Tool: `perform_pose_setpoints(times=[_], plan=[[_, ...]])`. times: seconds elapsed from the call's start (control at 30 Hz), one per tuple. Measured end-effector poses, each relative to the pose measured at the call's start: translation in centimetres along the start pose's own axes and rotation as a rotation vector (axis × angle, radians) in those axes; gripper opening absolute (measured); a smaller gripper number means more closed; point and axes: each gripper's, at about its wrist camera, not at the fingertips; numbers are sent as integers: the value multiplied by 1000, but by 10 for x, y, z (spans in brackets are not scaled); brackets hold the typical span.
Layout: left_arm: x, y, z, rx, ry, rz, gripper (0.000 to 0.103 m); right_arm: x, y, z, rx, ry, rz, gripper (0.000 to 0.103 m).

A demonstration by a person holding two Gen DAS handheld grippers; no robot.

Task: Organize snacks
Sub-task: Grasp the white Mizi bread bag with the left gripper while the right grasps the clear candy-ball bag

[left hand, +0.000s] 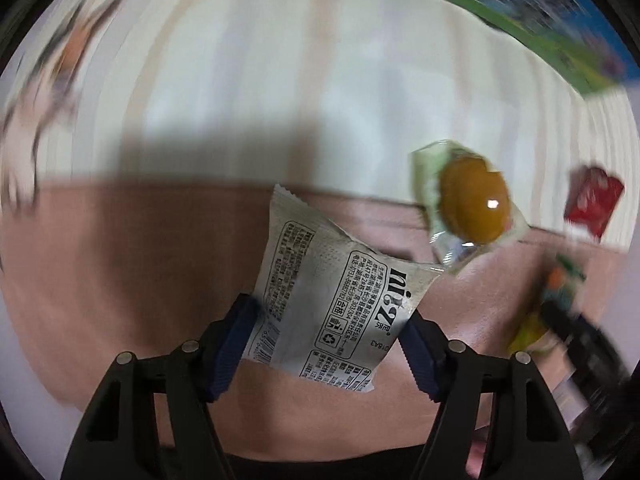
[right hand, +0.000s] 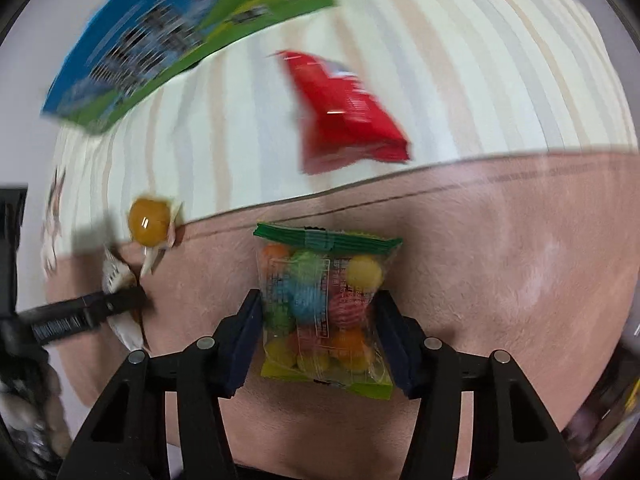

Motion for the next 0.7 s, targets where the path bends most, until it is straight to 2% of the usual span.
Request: perform_pose_setpoints(times=[0.07, 0.23, 0.33, 0.4, 0.43, 0.53, 0.63, 0.67, 0.7], plan=[[-7, 4, 9, -12, 21, -27, 68, -12, 1, 3, -7, 17, -52, 59], [-11, 10, 17, 31, 12, -26, 71, -30, -2, 17, -46, 34, -90, 64], [-8, 12, 23, 68, 33, -29, 83, -31, -8, 21, -60, 2, -83, 75], [7, 18, 39, 77, 53, -13, 98, -30, -11, 24, -66, -10, -74, 75], [11, 22, 46, 85, 74, -15, 99, -30, -12, 25, -70, -11, -71, 75], [23, 21, 54, 67, 28, 29, 102, -25, -14, 24, -80, -15, -54, 75], [32, 21, 57, 67, 26, 27, 102, -17, -15, 23, -89, -31, -25, 75], [31, 22, 56, 70, 25, 24, 101, -16, -16, 24, -91, -29, -27, 75], [33, 18, 60, 75, 16, 22, 97, -10, -10, 21, -90, -28, -28, 75]])
Point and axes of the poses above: each gripper's, at about its wrist camera, not at the fingertips, and z roughly the way its jaws point, x to its right, y to its underside, and after that the axes turned 6 degrees about -x, right-handed
